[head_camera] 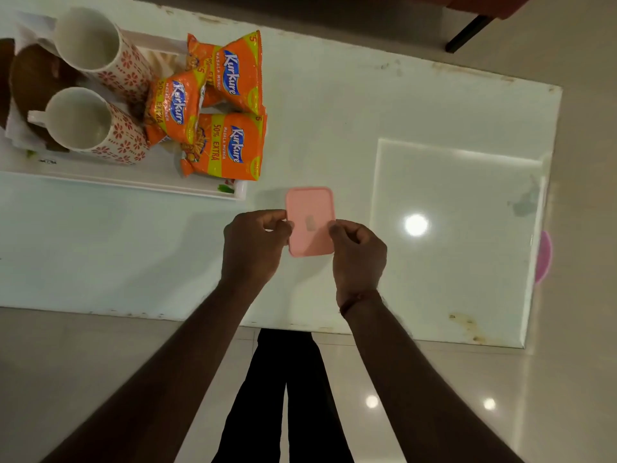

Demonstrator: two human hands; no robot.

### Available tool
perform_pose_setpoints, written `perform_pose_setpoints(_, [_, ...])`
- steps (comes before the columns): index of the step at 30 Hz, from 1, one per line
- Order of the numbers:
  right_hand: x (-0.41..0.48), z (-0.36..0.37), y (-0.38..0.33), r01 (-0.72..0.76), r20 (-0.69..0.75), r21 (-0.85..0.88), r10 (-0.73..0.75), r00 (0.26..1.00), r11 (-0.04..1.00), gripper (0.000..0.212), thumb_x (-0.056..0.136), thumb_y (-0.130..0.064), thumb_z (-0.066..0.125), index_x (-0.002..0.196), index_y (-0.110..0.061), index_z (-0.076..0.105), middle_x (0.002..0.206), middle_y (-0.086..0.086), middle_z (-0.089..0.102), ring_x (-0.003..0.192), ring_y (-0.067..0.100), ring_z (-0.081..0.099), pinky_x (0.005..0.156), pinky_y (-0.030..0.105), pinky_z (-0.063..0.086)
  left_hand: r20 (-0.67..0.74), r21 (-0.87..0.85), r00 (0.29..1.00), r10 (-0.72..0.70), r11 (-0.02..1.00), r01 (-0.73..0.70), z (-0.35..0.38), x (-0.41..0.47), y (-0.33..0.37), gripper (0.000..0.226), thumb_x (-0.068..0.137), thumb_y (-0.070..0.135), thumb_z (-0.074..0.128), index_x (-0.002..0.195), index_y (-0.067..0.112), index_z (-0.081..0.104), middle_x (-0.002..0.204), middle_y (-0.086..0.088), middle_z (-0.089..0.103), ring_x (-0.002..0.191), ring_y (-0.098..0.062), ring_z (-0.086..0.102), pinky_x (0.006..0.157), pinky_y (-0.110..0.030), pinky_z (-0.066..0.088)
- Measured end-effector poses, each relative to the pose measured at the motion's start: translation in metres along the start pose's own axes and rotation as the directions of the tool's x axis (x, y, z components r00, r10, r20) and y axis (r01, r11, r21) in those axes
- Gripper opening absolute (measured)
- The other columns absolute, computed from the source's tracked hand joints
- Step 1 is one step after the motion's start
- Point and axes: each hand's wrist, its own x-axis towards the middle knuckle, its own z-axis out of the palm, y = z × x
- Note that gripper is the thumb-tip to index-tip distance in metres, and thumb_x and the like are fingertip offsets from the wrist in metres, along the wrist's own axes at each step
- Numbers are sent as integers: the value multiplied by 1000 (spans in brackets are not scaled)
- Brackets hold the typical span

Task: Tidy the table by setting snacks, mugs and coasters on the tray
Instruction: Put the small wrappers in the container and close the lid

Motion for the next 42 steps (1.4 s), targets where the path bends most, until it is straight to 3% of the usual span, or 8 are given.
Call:
perform_pose_setpoints(8, [11,6,5,33,-30,-98,-36,999,995,6,80,-25,69,77,-26,74,74,-19,70,73,-9,63,67,11,45,-18,71,999,33,997,-32,5,4,-4,28,85,33,66,107,17,75,94,0,77,82,-14,72,88,-33,55])
perform_pose_setpoints(12, [13,5,7,22,-31,-93,-25,999,995,7,80,-23,69,78,-25,75,75,-17,72,76,-3,66,73,19,51,11,87,999,47,995,-48,7,8,-7,26,86,32,65,104,16,75,91,1,77,72,-7,70,75,-16,50])
perform_pose_setpoints(19, [20,3,9,-80,44,-45,82,996,996,7,81,-24,76,75,-28,74,82,-4,76,87,21,72,85,44,59,16,-4,999,-37,999,37,11,15,-8,23,82,25,71,101,15,76,86,-1,77,66,-10,72,73,-38,60])
perform_pose_setpoints(25, [29,-7,-8,-159,186,-118,179,966,980,13,83,-21,75,95,-16,76,91,5,76,91,26,71,86,44,58,63,74,993,-101,993,97,12,19,0,24,82,25,68,104,16,72,97,-3,76,88,-22,72,83,-42,57])
perform_pose_setpoints(30, [42,-8,-18,-273,359,-74,281,890,959,21,83,-19,73,104,-16,72,97,0,72,87,15,63,66,25,45,193,49,968,-162,987,156,11,34,-1,44,80,26,72,122,16,63,115,-2,70,104,-20,65,93,-39,53])
perform_pose_setpoints(33, [40,7,-15,-218,268,19,205,941,976,16,89,-34,67,94,-20,70,89,-9,69,81,11,61,61,21,42,172,-105,974,-149,980,168,21,38,-2,45,86,32,66,127,18,60,123,-1,66,109,-18,61,96,-42,51])
perform_pose_setpoints(36, [39,24,-11,-115,164,26,110,980,993,37,96,-51,50,90,-18,65,91,-6,68,82,11,61,68,26,49,47,-227,985,-166,959,172,36,38,0,35,96,38,47,118,15,62,118,-5,67,107,-22,62,95,-44,52])
perform_pose_setpoints(42, [56,42,-8,147,53,-274,-138,989,950,47,100,-55,31,84,-15,51,79,-4,59,75,18,56,69,34,43,-91,-113,989,-119,988,108,53,42,4,29,100,37,38,106,15,56,93,4,55,88,-14,53,72,-23,41])
